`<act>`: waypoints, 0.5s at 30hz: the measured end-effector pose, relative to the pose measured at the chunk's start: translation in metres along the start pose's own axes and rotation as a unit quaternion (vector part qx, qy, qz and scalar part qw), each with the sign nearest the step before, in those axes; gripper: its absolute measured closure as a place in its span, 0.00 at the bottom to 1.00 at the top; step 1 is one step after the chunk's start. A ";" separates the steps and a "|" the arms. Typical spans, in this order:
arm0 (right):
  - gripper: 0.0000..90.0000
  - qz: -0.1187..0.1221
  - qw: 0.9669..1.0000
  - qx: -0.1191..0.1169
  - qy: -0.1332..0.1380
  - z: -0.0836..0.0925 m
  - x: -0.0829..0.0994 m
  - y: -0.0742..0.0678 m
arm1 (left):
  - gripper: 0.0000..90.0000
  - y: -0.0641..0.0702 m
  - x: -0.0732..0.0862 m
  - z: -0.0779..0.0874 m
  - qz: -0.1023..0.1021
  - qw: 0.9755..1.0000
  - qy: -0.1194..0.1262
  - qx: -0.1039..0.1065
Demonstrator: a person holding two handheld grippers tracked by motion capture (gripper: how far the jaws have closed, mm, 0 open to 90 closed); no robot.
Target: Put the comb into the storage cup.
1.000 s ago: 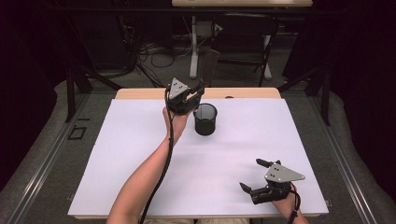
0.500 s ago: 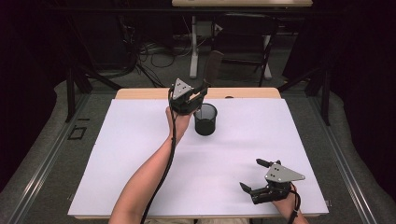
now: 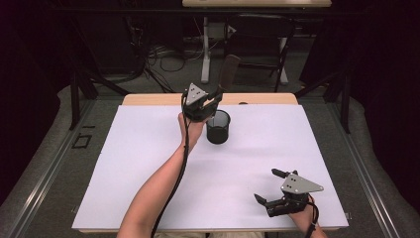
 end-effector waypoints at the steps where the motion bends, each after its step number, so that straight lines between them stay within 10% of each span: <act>1: 0.01 0.000 1.000 0.000 0.000 0.000 0.000 0.000 | 0.80 0.000 0.000 0.000 0.000 1.000 0.000 0.000; 15: 0.01 0.000 1.000 0.000 0.000 0.000 0.000 0.000 | 0.81 -0.004 0.009 -0.006 0.011 1.000 0.008 0.006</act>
Point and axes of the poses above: each handheld gripper's, and its own axes: z roughly backward along the jaws, x roughly out of its underside, y roughly to its right, the point moved 2 cm from there along -z, roughly forward along the jaws, and after that the axes turned 6 degrees about x, right-handed, at the moved point
